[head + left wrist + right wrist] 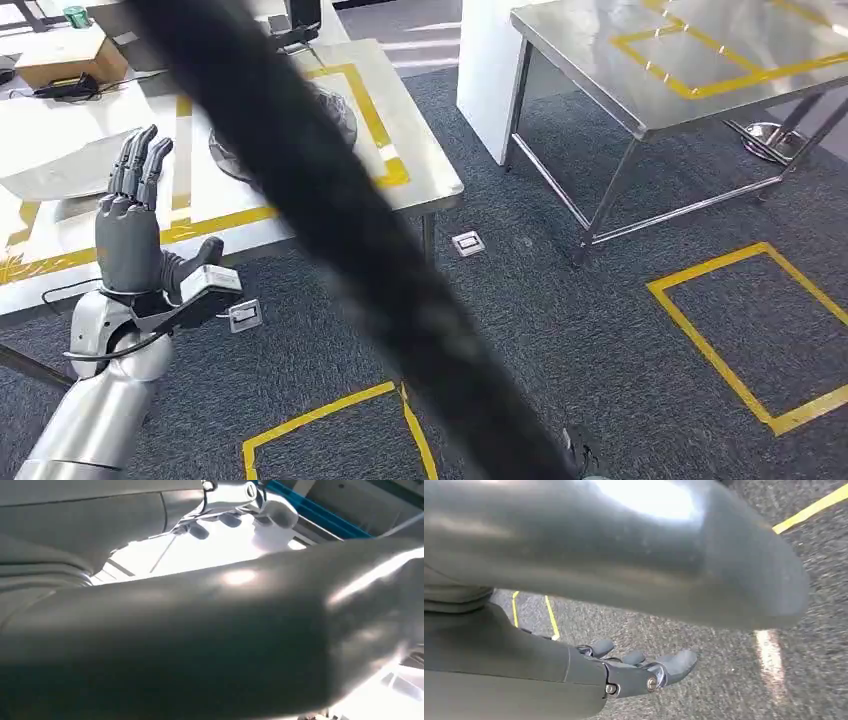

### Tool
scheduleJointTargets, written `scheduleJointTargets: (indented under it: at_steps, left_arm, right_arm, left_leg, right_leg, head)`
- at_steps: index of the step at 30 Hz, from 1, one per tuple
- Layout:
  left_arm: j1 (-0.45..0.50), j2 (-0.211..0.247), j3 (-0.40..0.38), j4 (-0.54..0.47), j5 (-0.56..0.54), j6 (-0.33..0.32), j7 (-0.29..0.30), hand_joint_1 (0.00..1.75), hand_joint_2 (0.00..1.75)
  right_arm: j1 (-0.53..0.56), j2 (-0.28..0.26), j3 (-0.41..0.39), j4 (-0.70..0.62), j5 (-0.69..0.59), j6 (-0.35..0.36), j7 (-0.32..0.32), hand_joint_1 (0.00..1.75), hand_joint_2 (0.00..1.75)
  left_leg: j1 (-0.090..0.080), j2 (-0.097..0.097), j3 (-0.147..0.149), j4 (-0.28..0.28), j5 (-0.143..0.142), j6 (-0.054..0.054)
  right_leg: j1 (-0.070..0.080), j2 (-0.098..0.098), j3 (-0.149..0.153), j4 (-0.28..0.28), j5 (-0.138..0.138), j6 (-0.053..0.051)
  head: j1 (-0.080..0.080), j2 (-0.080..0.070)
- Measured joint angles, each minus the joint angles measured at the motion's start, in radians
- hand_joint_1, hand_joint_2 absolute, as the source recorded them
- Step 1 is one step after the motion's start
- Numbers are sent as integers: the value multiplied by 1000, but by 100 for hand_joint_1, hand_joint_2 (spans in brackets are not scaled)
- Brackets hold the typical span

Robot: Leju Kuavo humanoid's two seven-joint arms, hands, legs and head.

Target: Take the parts from the cabinet and place them on the table.

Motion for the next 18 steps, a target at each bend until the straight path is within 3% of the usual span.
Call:
scheduleJointTargets:
  at_steps: [1, 2, 3, 4, 6, 7, 8, 9, 11, 16, 17, 18]
  left_arm:
    - [2, 1, 0, 3, 0, 0, 1, 0, 0]
    - [5, 3, 0, 7, 0, 0, 2, 0, 0]
    - [10, 4, 0, 12, 2, -3, 2, 0, 0]
    - [14, 6, 0, 18, 3, -6, 1, 0, 0]
    - [18, 8, 0, 25, 8, -8, -4, 0, 0]
    - [18, 8, 0, 28, 10, -9, -8, 0, 0]
    - [18, 7, 0, 30, 12, -10, -14, 0, 0]
    - [20, 6, 0, 34, 13, -10, -18, 0, 0]
    - [23, 8, 0, 43, 15, -10, -19, 0, 0]
    - [24, 8, 0, 43, 15, -10, -19, 0, 0]
    - [27, 8, 0, 50, 18, -12, -22, 0, 0]
    - [34, 8, 0, 69, 41, -19, -35, 0, 0]
  right_arm:
    - [1, 0, 0, 0, 0, 0, 0, 0, 0]
    - [1, 0, 0, 0, 0, 0, 0, 0, 0]
    - [1, 0, 0, 0, 0, 0, 0, 0, 0]
    - [1, 0, 0, 0, 0, 0, 0, 0, 0]
    - [1, 0, 0, 0, 1, 0, 0, 0, 0]
    - [1, 0, 0, 0, 1, 0, 1, 0, 0]
    - [1, -1, 0, 0, 1, 0, 1, 0, 0]
    - [1, -1, 0, 0, 1, 0, 2, 0, 0]
    - [1, -1, 0, 0, 1, 0, 6, 0, 0]
    - [2, -1, 0, 0, 1, 0, 7, 0, 0]
    - [5, -1, 0, 0, 1, 1, 10, 0, 0]
    - [7, -1, -2, 0, 2, 0, 10, 0, 0]
  left_leg:
    - [3, 0, -22, 86, -50, -5]
    - [6, 0, -38, 159, -76, -10]
    - [9, 0, -37, 194, -68, -13]
    - [12, 0, -10, 181, -37, -16]
    - [17, 0, 91, 55, 24, -19]
    - [21, 0, 161, -43, 16, -21]
    - [14, -3, 214, -117, -26, -18]
    - [9, -7, 207, -118, -20, 4]
    - [3, -8, 196, -119, -12, 18]
    - [2, -7, 194, -119, -10, 20]
    - [8, -3, 180, -126, 9, 41]
    - [3, -1, 126, -125, 52, 57]
  right_leg:
    - [0, 0, -14, 1, 11, 0]
    - [-1, -1, -30, 2, 22, 1]
    - [-2, -1, -46, 4, 33, 3]
    - [-4, -2, -60, 5, 43, 6]
    - [-8, -1, -85, 9, 60, 16]
    - [-9, -1, -91, 14, 68, 23]
    - [-7, -1, -100, 15, 74, 32]
    - [-8, 0, -98, 12, 85, 38]
    - [-12, 0, -100, 6, 104, 51]
    - [-12, 0, -101, 4, 106, 53]
    - [-16, 1, -111, 3, 111, 63]
    - [-13, 3, -184, 236, -101, 67]
  head:
    - [0, 0]
    - [0, 0]
    - [0, 0]
    - [0, 0]
    - [0, 0]
    - [-1, 0]
    - [-2, 0]
    - [0, 0]
    - [-8, 0]
    - [-7, 0]
    - [-8, 0]
    - [-6, 0]
